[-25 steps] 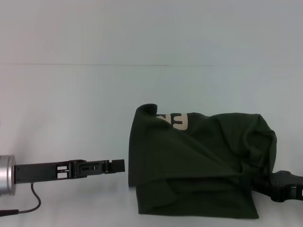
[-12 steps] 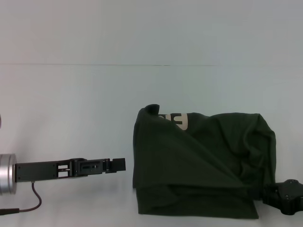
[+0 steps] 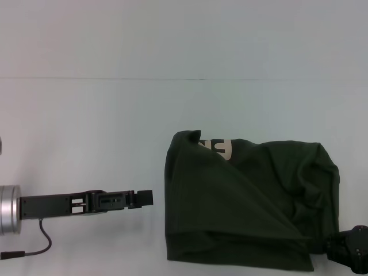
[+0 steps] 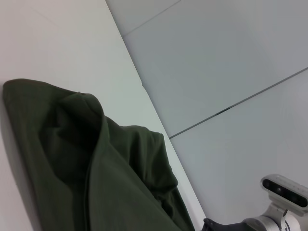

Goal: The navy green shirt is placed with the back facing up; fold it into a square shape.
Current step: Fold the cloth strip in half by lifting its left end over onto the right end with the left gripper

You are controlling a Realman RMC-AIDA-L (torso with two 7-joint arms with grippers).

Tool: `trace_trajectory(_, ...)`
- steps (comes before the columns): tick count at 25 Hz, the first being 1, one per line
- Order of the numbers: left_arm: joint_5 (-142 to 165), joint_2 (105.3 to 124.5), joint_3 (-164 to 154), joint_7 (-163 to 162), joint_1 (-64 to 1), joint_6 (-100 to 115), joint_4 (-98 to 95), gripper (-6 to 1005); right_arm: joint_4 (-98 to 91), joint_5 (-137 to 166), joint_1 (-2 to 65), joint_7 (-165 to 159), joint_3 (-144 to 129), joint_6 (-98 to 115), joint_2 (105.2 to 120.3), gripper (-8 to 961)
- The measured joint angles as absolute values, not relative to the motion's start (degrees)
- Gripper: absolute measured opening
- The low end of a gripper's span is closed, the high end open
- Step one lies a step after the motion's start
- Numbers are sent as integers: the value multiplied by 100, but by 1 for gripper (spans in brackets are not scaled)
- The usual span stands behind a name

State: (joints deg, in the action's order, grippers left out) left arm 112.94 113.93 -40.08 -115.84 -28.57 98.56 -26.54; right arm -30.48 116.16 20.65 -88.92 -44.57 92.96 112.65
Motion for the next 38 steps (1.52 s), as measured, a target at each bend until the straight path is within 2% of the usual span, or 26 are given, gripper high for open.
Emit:
trace_trajectory(8, 11294, 11399, -4008, -11584, -2874, 9844, -2654, 876, -3040, 11702, 2147, -8860, -4444, 9367, 11235, 31)
trace_trajectory(19, 11296, 11358, -4008, -12358, -2868, 9761, -2654, 881, -3082, 11709, 1911, -8469, -4143, 9310, 11244, 36)
trace_trajectory(25, 11633, 11373, -4008, -13345, -2980, 9560, -2654, 883, -3100, 11697, 1667, -7256, -3386, 9305, 11494, 245)
trace_trajectory(30, 11797, 11450, -4054, -14287, -3063, 9406, -2633, 882, -3114, 11704, 1596, -7019, -3003, 9427, 11440, 489)
trace_trajectory(38, 11881, 11675, -4203, -14499, -3375, 8708, -1925, 883, -3116, 11715, 1594, -6870, -2991, 9342, 11443, 791)
